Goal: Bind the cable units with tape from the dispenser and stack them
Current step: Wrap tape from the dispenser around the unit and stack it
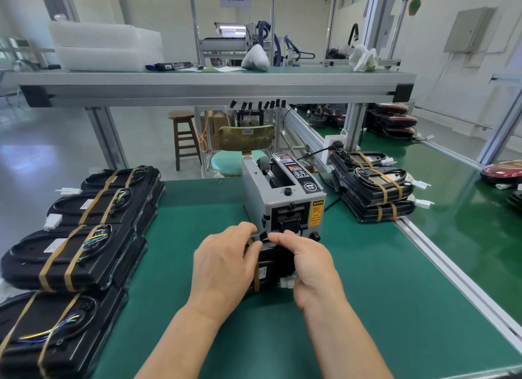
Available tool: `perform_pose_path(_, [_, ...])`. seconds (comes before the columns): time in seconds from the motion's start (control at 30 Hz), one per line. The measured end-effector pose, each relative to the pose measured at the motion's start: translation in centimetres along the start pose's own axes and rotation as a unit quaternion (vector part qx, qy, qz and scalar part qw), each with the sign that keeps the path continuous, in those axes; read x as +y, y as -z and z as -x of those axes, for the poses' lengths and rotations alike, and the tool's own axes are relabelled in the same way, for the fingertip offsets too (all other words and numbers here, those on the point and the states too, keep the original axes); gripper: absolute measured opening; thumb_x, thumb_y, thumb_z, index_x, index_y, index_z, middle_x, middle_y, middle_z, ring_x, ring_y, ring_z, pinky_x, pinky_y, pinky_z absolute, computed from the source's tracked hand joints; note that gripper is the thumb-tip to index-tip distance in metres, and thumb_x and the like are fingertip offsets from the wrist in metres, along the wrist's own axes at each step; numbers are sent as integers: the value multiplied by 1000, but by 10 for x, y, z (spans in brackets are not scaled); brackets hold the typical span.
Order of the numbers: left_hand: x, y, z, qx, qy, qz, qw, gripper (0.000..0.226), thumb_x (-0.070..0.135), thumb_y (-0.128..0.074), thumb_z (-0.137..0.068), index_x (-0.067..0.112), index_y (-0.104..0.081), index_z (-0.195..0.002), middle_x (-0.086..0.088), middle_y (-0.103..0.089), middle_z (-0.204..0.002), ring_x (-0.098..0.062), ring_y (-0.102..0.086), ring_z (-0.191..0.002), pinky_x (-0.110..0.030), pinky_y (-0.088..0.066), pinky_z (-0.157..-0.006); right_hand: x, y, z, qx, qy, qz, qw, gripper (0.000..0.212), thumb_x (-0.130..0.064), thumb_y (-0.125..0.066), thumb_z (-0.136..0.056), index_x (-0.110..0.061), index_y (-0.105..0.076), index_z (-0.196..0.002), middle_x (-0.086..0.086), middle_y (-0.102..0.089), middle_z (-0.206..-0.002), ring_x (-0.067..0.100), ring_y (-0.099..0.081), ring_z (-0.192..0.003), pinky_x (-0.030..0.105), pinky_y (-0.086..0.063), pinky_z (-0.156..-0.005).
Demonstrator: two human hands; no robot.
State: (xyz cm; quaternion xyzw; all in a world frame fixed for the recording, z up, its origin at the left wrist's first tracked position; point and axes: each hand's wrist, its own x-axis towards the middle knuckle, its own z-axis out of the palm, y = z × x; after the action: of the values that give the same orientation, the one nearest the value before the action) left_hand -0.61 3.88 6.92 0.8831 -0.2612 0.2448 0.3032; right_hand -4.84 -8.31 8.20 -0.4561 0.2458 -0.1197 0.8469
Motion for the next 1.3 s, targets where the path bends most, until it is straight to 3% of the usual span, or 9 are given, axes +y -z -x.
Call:
perform_pose_path(0.07, [0,0,0,1,-3,-2,1000,13,24,-73,-84,21,-67,-96,8,-67,-77,-25,-57,-63,-28,-37,-61,0,1,0,-4,-2,3,1000,40,0,-70,-81,3,-63,-121,-14,-70,-64,-4,-61,-42,16,-41,-31])
perform_pose_path(0.13, [0,0,0,2,-8,-3,1000,13,23,-73,-84,20,-67,-95,8,-67,-77,-26,-57,-63,-29,-39,-61,0,1,-1,-2,-1,9,1000,37,0,-70,-81,3,-64,-117,-15,-68,-56,-2,-62,-42,17,-42,-32])
perform_pose_path(0.3, [0,0,1,1,-15,4,1000,12,21,-74,-84,21,-67,-93,9,-68,-79,-26,-57,-63,-33,-48,-60,-1,1,-4,12,4,22,1000,39,-1,-73,-79,5,-65,-117,3,-68,-101,4,-65,-47,21,-46,-36])
perform_pose_path(0.5, [0,0,2,7,-17,8,1000,14,21,-75,-83,22,-68,-95,10,-68,-79,-24,-57,-62,-32,-47,-61,-5,0,0,12,3,29,1000,31,0,-70,-81,5,-67,-112,6,-66,-110,-1,-63,-45,17,-43,-33])
perform_pose_path(0.63, [0,0,2,9,-15,11,1000,14,21,-75,-83,22,-68,-96,9,-68,-80,-25,-57,-63,-34,-49,-61,-7,-1,3,1,3,31,1000,26,3,-67,-82,7,-68,-109,-9,-68,-59,-3,-58,-38,13,-38,-29])
perform_pose_path(0.7, [-1,0,2,11,-19,12,1000,14,20,-75,-83,22,-68,-95,9,-68,-80,-26,-58,-63,-35,-50,-61,-8,-1,4,-7,1,34,999,15,4,-66,-83,10,-67,-97,-12,-63,-47,-1,-58,-38,15,-40,-30])
perform_pose_path(0.77, [-1,0,2,15,-25,17,999,14,17,-76,-81,21,-69,-93,9,-69,-80,-26,-58,-62,-35,-51,-60,-8,-1,3,-11,3,34,999,4,5,-66,-83,7,-68,-82,-8,-63,-48,3,-60,-39,17,-42,-32])
perform_pose_path(0.87, [-2,0,2,16,-36,22,999,9,18,-74,-83,22,-68,-89,10,-69,-80,-24,-58,-63,-37,-51,-60,-7,-2,3,-13,8,32,999,10,5,-66,-82,0,-69,-73,-4,-64,-51,7,-61,-42,19,-44,-35])
perform_pose_path(1.3, [-2,2,2,24,-52,21,998,12,17,-75,-83,24,-75,-92,10,-72,-88,-21,-64,-67,-33,-51,-62,-7,-1,4,-8,18,37,999,11,5,-66,-82,-1,-69,-73,-5,-63,-50,4,-60,-42,18,-44,-35])
